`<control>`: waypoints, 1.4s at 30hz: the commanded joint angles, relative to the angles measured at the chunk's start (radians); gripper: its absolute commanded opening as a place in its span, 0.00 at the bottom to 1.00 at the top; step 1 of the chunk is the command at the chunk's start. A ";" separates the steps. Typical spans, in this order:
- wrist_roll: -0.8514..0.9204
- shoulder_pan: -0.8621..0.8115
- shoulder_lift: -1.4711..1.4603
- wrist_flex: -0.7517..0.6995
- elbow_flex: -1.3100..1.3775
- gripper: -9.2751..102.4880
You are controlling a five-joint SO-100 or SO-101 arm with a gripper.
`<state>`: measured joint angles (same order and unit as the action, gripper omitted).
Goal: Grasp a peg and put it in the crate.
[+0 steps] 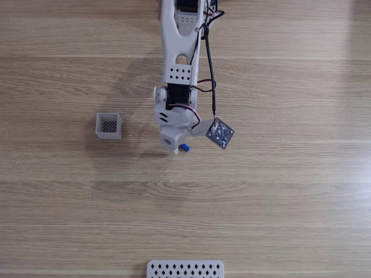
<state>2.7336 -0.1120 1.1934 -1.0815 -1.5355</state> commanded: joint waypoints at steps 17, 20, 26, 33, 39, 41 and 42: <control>-0.089 -0.114 0.178 0.222 -0.017 0.07; -0.293 -0.137 0.268 0.408 -0.114 0.07; -0.917 -0.186 0.514 0.821 -0.365 0.07; -1.348 -0.374 0.644 1.236 -0.611 0.08; -1.325 -0.518 0.611 1.333 -0.767 0.08; -1.304 -0.541 0.592 1.333 -0.792 0.08; -1.295 -0.546 0.589 1.330 -0.804 0.08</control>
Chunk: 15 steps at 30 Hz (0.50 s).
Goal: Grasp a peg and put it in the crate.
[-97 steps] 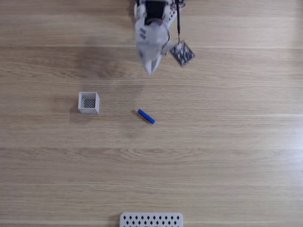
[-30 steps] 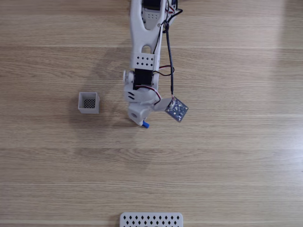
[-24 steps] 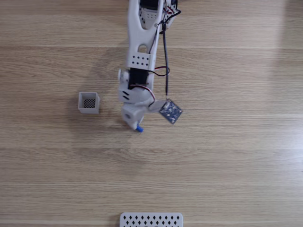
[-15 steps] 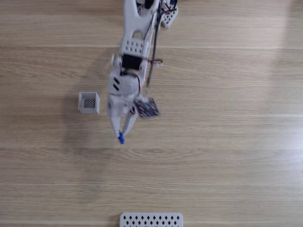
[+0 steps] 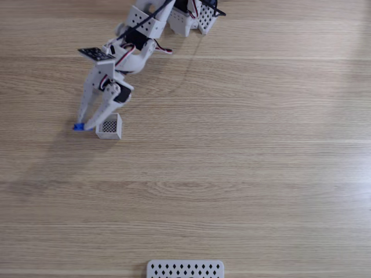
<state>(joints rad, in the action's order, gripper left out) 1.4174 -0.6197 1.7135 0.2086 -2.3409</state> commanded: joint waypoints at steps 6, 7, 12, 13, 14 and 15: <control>0.054 -0.037 0.063 -0.175 0.026 0.08; 0.055 -0.032 0.071 -0.225 0.043 0.08; 0.058 -0.029 0.091 -0.367 0.081 0.08; 0.058 -0.029 0.091 -0.367 0.081 0.08; 0.058 -0.029 0.091 -0.367 0.083 0.08; 0.058 -0.029 0.089 -0.367 0.084 0.08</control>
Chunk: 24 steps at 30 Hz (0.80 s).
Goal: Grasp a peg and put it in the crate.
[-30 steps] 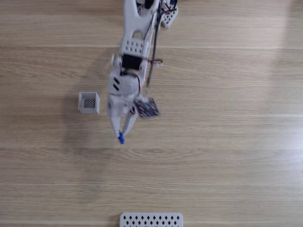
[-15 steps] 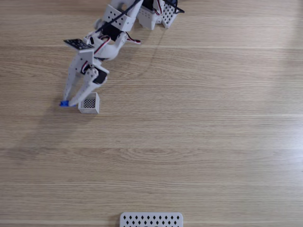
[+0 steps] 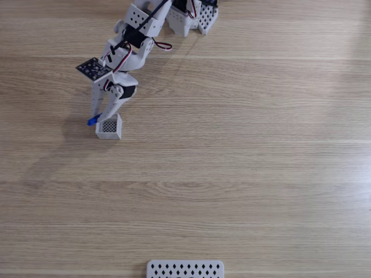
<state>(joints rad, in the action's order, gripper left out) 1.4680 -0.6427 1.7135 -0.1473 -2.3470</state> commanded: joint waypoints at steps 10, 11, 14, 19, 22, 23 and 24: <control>0.008 0.044 0.094 -0.009 0.101 0.08; 0.008 0.052 0.101 -0.009 0.101 0.08; 0.008 0.071 0.133 -0.009 0.089 0.08; 0.009 0.063 0.141 -0.011 0.075 0.08; 0.009 0.058 0.137 -0.011 0.081 0.08; 0.009 0.058 0.138 -0.011 0.081 0.08; 0.009 0.058 0.143 -0.011 0.078 0.08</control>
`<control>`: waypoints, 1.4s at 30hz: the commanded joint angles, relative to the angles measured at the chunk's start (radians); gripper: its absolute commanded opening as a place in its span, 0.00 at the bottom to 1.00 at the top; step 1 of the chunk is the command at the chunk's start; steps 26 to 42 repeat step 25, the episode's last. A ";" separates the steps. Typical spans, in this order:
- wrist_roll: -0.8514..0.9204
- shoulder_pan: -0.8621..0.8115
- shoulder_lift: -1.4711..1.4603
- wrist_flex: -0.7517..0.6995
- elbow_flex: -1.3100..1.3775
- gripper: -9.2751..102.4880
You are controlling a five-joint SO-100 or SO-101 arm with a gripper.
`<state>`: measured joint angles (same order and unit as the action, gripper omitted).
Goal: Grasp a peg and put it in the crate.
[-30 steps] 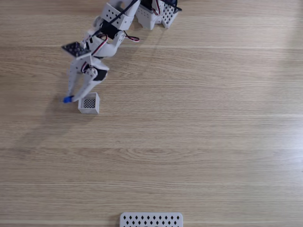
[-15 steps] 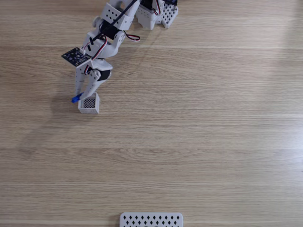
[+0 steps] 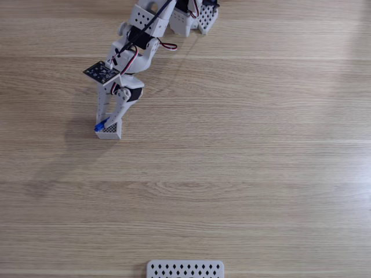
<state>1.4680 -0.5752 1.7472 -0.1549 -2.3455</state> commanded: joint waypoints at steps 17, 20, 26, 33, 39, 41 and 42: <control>0.011 -0.009 0.115 -0.003 0.080 0.05; 0.011 -0.011 0.117 -0.003 0.081 0.09; 0.011 -0.009 0.126 -0.003 0.080 0.07; 0.011 -0.009 0.126 -0.003 0.080 0.07; 0.011 -0.009 0.126 -0.003 0.080 0.07; 0.011 -0.009 0.126 -0.003 0.080 0.07; 0.011 -0.009 0.126 -0.003 0.080 0.07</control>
